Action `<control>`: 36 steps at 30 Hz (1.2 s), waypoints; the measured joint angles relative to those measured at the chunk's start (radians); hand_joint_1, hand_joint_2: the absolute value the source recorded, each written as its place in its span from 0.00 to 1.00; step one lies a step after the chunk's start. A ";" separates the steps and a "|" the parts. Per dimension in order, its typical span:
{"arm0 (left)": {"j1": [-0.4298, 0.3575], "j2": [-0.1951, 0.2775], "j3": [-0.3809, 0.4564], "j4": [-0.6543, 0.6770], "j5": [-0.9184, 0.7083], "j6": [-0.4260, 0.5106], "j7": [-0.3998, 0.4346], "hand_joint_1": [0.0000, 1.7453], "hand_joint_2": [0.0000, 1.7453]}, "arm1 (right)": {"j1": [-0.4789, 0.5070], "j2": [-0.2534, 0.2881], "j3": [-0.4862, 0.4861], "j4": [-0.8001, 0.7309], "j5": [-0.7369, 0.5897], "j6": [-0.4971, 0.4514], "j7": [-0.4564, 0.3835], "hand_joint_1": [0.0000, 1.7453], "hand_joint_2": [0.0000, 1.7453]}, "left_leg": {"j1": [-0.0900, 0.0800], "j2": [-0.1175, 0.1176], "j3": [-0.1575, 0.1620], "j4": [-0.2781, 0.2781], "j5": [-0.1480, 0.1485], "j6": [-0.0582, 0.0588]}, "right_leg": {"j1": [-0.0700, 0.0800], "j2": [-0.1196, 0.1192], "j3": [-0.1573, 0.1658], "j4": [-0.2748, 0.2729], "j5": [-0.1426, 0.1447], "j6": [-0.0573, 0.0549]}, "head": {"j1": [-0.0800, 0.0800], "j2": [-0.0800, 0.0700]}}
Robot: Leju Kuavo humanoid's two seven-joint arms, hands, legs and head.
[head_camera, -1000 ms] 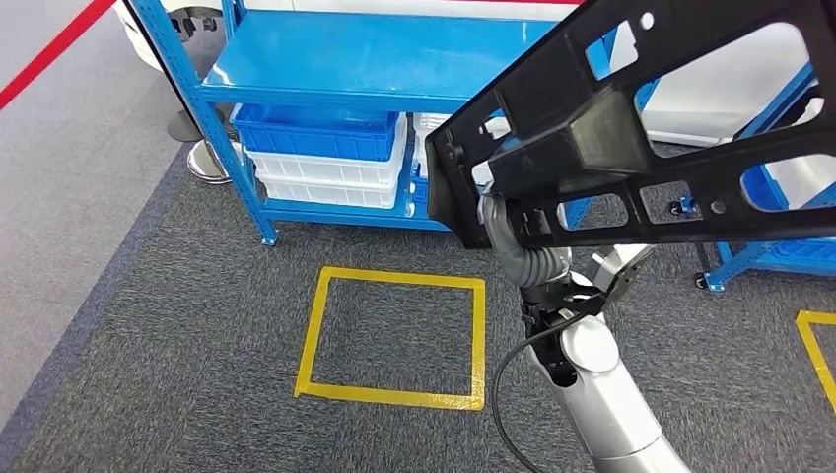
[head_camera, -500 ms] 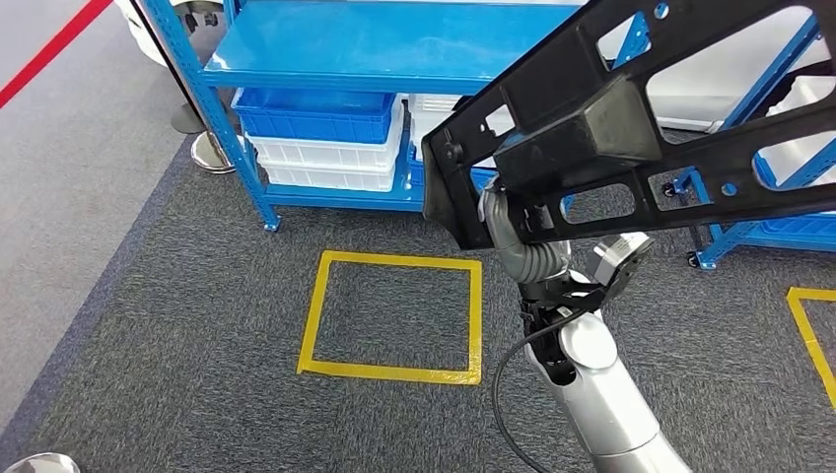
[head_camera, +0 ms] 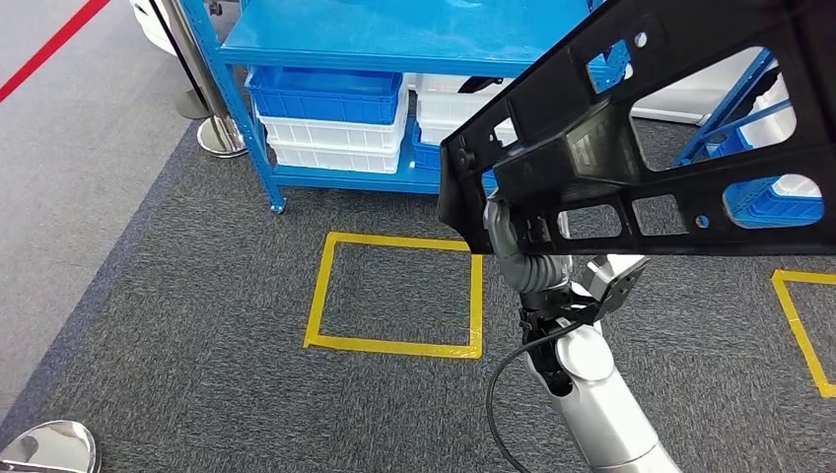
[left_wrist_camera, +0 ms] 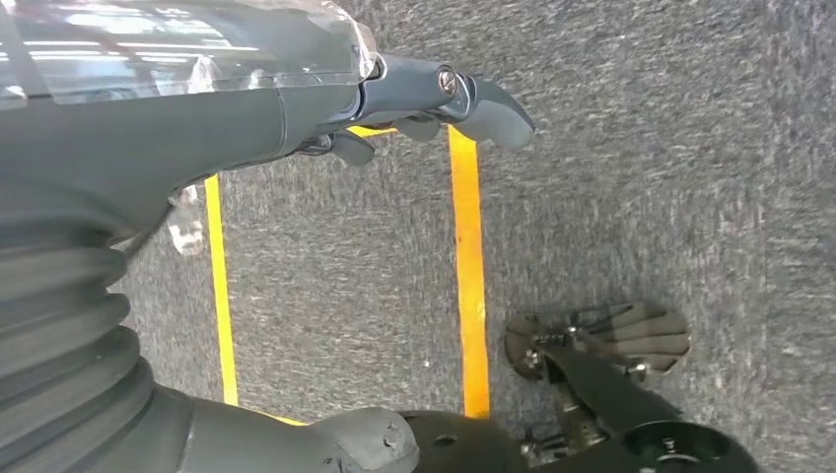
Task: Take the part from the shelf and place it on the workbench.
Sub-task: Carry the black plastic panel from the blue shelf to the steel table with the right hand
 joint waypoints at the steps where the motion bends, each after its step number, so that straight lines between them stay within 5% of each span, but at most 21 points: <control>1: 0.001 -0.001 -0.002 0.000 -0.001 0.000 0.000 0.00 1.00 | 0.002 0.002 0.000 -0.004 0.004 -0.003 -0.003 1.00 1.00 | 0.001 0.001 -0.004 -0.002 0.010 -0.005 | 0.004 0.000 0.021 -0.039 -0.013 -0.002 | 0.001 0.000; 4: 0.004 -0.001 -0.004 0.000 -0.005 0.000 0.001 0.00 1.00 | 0.012 0.004 0.001 -0.007 0.007 -0.006 -0.007 1.00 1.00 | 0.004 -0.001 -0.014 -0.004 0.017 -0.022 | 0.002 -0.004 0.009 -0.064 0.013 -0.013 | 0.005 0.000; 6: 0.006 -0.001 -0.004 0.000 -0.006 0.000 0.002 0.00 1.00 | 0.018 0.006 0.001 -0.007 0.007 -0.006 -0.007 1.00 1.00 | 0.007 -0.004 -0.035 0.055 -0.064 -0.034 | -0.005 -0.009 -0.018 -0.069 0.042 -0.026 | 0.001 0.000; 8: 0.006 -0.001 -0.004 0.000 -0.006 0.000 0.003 0.00 1.00 | 0.022 0.007 0.001 -0.007 0.007 -0.005 -0.006 1.00 1.00 | 0.012 -0.005 -0.057 0.179 -0.167 -0.044 | -0.005 -0.009 -0.053 -0.067 0.070 -0.031 | -0.002 0.000; 9: 0.006 -0.001 -0.004 0.000 -0.007 0.000 0.003 0.00 1.00 | 0.024 0.008 0.001 -0.006 0.006 -0.005 -0.006 1.00 1.00 | 0.015 -0.005 -0.059 0.238 -0.187 -0.048 | -0.005 -0.009 -0.072 -0.065 0.084 -0.029 | -0.002 0.000; 11: 0.005 0.000 -0.004 0.000 -0.007 0.000 0.003 0.00 1.00 | 0.027 0.008 0.001 -0.006 0.006 -0.004 -0.005 1.00 1.00 | 0.020 -0.005 -0.029 0.276 -0.154 -0.055 | -0.006 -0.010 -0.112 -0.058 0.111 -0.024 | -0.002 0.000; 13: 0.004 0.001 -0.004 0.000 -0.008 0.000 0.003 0.00 1.00 | 0.028 0.008 0.001 -0.007 0.006 -0.004 -0.005 1.00 1.00 | 0.025 -0.005 0.063 0.186 -0.114 -0.057 | -0.009 -0.010 -0.149 -0.048 0.135 -0.016 | -0.002 0.000; 15: 0.001 0.002 -0.005 0.000 -0.008 0.000 0.003 0.00 1.00 | 0.027 0.009 0.001 -0.009 0.005 -0.004 -0.005 1.00 1.00 | 0.022 -0.008 0.170 0.035 -0.145 -0.051 | -0.008 -0.010 -0.169 -0.041 0.157 -0.004 | -0.002 0.000; 16: 0.000 0.002 -0.005 0.000 -0.008 0.000 0.003 0.00 1.00 | 0.026 0.009 0.001 -0.009 0.005 -0.004 -0.005 1.00 1.00 | 0.020 -0.010 0.200 -0.015 -0.167 -0.044 | -0.008 -0.011 -0.172 -0.042 0.168 0.003 | -0.002 0.000; 18: 0.000 0.002 -0.005 0.001 -0.008 -0.004 0.003 0.00 1.00 | 0.025 0.010 0.001 -0.009 0.003 -0.004 -0.005 1.00 1.00 | 0.017 -0.010 0.201 -0.038 -0.164 -0.025 | -0.008 -0.011 -0.173 -0.051 0.191 0.016 | -0.002 0.000; 20: 0.000 0.002 -0.005 0.002 -0.010 -0.008 0.003 0.00 1.00 | 0.027 0.009 -0.001 -0.008 0.002 -0.005 -0.004 1.00 1.00 | 0.018 -0.005 0.179 -0.041 -0.137 -0.005 | -0.011 -0.007 -0.186 -0.034 0.158 0.025 | 0.000 0.000; 22: 0.000 0.003 -0.005 0.002 -0.013 -0.010 0.004 0.00 1.00 | 0.029 0.009 -0.004 -0.008 0.002 -0.007 -0.003 1.00 1.00 | 0.018 0.001 0.155 -0.042 -0.113 0.009 | -0.013 -0.003 -0.206 0.025 0.066 0.028 | 0.004 0.000; 24: 0.001 0.003 -0.005 0.002 -0.014 -0.010 0.004 0.00 1.00 | 0.029 0.009 -0.004 -0.008 0.002 -0.008 -0.003 1.00 1.00 | 0.017 0.002 0.146 -0.041 -0.104 0.013 | -0.013 -0.002 -0.214 0.061 0.019 0.028 | 0.006 0.000; 31: 0.001 0.004 -0.005 0.002 -0.014 -0.010 0.004 0.00 1.00 | 0.030 0.009 -0.005 -0.008 0.002 -0.009 -0.004 1.00 1.00 | 0.016 0.003 0.140 -0.041 -0.100 0.014 | -0.013 -0.002 -0.218 0.082 0.000 0.029 | 0.006 0.000; 34: 0.001 0.004 -0.005 0.002 -0.018 -0.010 0.004 0.00 1.00 | 0.045 0.009 -0.011 -0.009 0.025 -0.032 -0.020 1.00 1.00 | 0.011 0.004 0.097 -0.037 -0.069 0.016 | -0.013 -0.001 -0.228 0.213 -0.040 0.031 | 0.006 0.000; 35: 0.001 0.004 -0.005 0.002 -0.019 -0.009 0.004 0.00 1.00 | 0.058 0.009 -0.014 -0.012 0.042 -0.046 -0.030 1.00 1.00 | 0.009 0.004 0.075 -0.036 -0.055 0.016 | -0.013 -0.001 -0.221 0.254 -0.029 0.030 | 0.006 0.000; 36: 0.002 0.003 -0.004 0.002 -0.019 -0.004 0.011 0.00 1.00 | 0.083 0.010 -0.019 -0.021 0.073 -0.071 -0.050 1.00 1.00 | 0.007 0.003 0.051 -0.029 -0.042 0.011 | -0.010 -0.001 -0.154 0.200 -0.012 0.025 | 0.006 0.000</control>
